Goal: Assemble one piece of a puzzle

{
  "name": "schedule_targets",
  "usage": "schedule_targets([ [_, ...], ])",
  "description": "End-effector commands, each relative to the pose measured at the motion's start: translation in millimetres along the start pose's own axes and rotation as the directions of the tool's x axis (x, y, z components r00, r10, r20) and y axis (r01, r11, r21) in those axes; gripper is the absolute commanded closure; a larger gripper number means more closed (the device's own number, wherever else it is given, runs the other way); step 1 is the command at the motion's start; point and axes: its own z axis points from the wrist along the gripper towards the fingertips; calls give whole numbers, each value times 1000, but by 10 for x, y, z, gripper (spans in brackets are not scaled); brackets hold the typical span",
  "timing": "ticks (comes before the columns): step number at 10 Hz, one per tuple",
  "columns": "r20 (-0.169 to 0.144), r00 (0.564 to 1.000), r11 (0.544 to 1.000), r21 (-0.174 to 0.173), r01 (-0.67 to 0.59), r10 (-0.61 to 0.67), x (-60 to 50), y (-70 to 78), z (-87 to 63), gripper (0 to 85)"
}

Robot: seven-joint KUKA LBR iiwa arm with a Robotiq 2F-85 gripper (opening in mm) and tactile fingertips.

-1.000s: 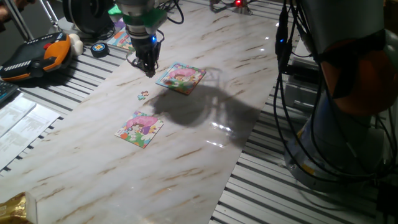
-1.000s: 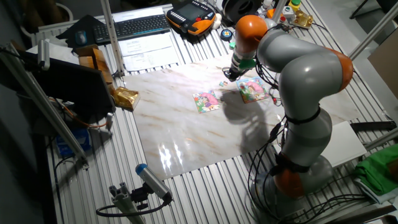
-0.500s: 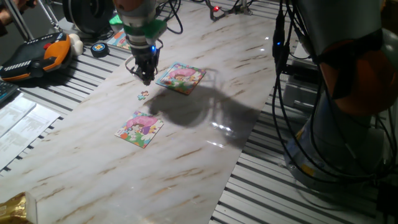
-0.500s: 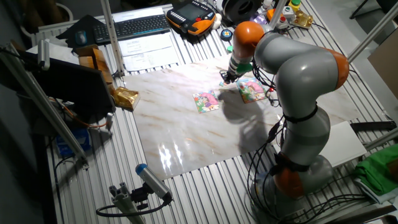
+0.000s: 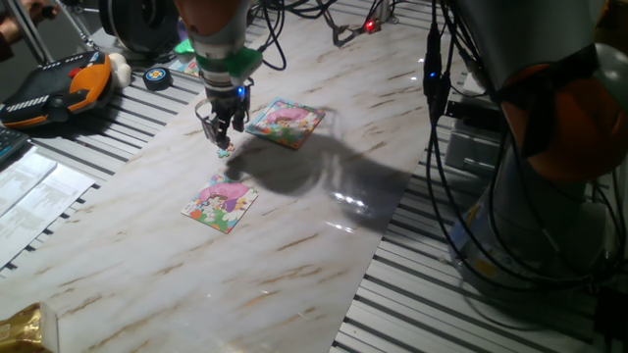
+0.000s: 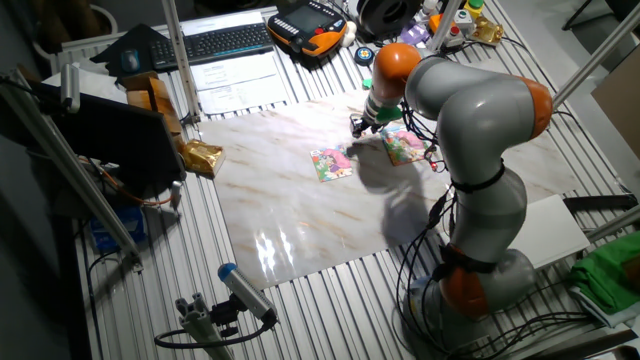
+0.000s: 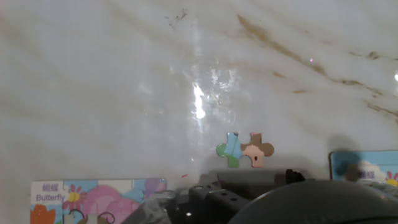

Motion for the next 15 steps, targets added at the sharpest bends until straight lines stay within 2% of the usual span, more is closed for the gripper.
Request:
schedule_targets([
  [1, -1, 1000, 1000, -4, 2, -2, -9, 1, 44, 317],
  [3, -4, 1000, 1000, -10, 7, -8, -29, 8, 136, 333],
  [6, -10, 1000, 1000, -8, 15, -15, -59, 22, 229, 273],
  [8, -15, 1000, 1000, -23, 7, -8, -82, 30, 279, 263],
  [13, -15, 1000, 1000, -21, 19, -19, -137, 22, 328, 257],
  [15, -9, 999, 999, -10, 49, -49, -151, 2, 344, 227],
])
